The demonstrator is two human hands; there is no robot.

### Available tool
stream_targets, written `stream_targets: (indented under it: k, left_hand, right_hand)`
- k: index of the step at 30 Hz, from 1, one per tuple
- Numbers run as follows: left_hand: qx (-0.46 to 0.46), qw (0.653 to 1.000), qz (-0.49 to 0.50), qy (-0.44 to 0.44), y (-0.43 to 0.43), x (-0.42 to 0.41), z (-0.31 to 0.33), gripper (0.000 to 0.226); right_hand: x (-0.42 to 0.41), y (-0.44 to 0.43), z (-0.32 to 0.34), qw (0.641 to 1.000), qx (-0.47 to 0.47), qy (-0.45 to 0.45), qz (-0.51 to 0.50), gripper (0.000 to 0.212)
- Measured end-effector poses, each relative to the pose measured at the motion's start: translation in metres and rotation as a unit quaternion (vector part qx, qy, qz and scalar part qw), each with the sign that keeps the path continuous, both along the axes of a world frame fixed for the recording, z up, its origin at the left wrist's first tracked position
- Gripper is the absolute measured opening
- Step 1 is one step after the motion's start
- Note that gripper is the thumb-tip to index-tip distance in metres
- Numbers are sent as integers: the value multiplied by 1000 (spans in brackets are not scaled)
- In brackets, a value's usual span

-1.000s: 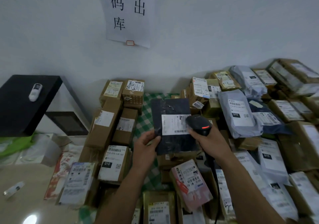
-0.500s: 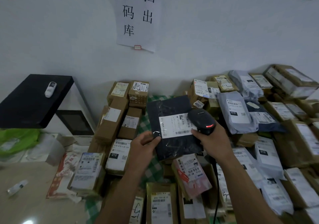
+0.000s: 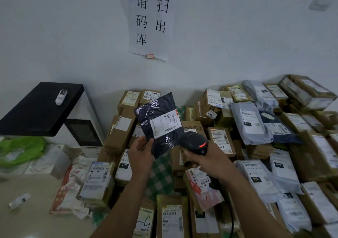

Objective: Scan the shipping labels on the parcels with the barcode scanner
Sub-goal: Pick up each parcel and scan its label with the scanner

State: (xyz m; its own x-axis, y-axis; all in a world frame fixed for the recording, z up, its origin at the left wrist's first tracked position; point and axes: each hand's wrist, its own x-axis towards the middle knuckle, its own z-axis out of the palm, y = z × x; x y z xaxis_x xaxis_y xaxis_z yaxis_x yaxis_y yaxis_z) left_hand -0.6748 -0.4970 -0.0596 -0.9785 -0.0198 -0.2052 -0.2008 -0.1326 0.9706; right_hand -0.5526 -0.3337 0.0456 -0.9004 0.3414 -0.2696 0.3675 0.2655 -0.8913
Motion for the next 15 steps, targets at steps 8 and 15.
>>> stream_targets:
  k: [8,15]
  left_hand:
    - [-27,1000,9,6,-4,3,-6,16]
    - [-17,1000,7,2,-4,2,-7,15]
  right_hand:
    - [1,-4,1,999,22,-22,27,16]
    - [0,-3,1,999,21,-12,29,21]
